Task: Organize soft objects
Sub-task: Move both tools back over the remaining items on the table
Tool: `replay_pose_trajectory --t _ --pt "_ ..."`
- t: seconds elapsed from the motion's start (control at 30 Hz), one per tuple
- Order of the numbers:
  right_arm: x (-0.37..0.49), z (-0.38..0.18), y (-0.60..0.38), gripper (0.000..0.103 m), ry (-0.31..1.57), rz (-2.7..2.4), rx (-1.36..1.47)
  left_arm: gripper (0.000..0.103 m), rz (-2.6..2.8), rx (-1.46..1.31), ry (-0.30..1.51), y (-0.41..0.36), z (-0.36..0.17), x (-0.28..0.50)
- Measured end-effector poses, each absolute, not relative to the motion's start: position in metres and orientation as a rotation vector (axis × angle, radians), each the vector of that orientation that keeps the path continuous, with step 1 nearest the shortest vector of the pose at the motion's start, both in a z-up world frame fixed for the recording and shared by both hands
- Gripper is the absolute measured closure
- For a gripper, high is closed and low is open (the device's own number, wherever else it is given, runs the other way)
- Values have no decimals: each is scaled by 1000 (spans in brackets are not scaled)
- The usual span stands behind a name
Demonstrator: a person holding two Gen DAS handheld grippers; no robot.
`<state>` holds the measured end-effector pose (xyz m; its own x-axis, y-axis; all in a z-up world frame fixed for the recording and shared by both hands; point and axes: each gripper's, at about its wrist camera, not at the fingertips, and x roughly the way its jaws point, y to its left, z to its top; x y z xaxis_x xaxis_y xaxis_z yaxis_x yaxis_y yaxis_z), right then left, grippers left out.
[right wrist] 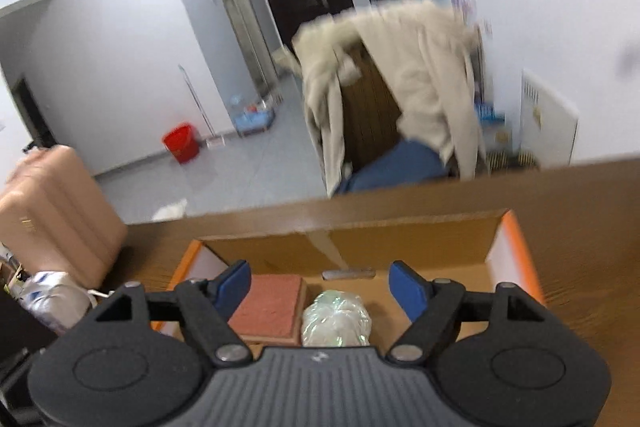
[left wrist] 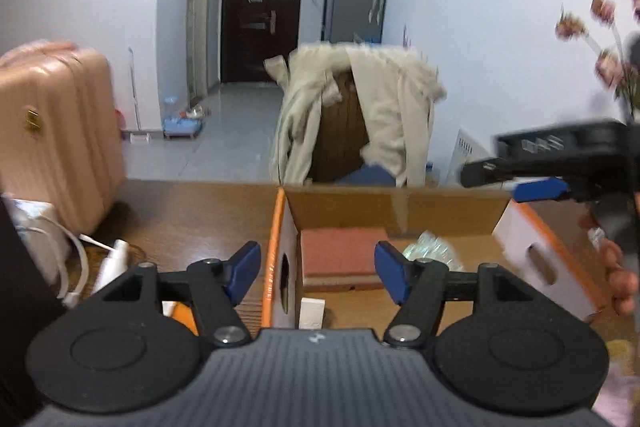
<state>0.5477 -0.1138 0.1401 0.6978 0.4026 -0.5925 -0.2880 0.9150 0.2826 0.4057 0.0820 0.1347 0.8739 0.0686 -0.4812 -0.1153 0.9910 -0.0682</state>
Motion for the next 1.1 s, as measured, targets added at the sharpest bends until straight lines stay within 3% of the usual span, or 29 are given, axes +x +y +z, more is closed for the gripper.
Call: replay_pose_trajectory --t 0.17,0.27,0.4,0.7,1.1 --pt "444 179 -149 17 538 402 95 25 7 -120 428 72 154 333" --pt "380 175 -166 14 482 402 67 11 -65 -64 375 57 149 289" --pt "306 150 -183 14 473 385 73 4 -101 4 288 41 131 224" --pt "151 80 -169 11 351 267 1 1 -177 -4 293 43 73 129" --pt "114 59 -160 11 375 232 18 1 -147 0 295 55 66 115"
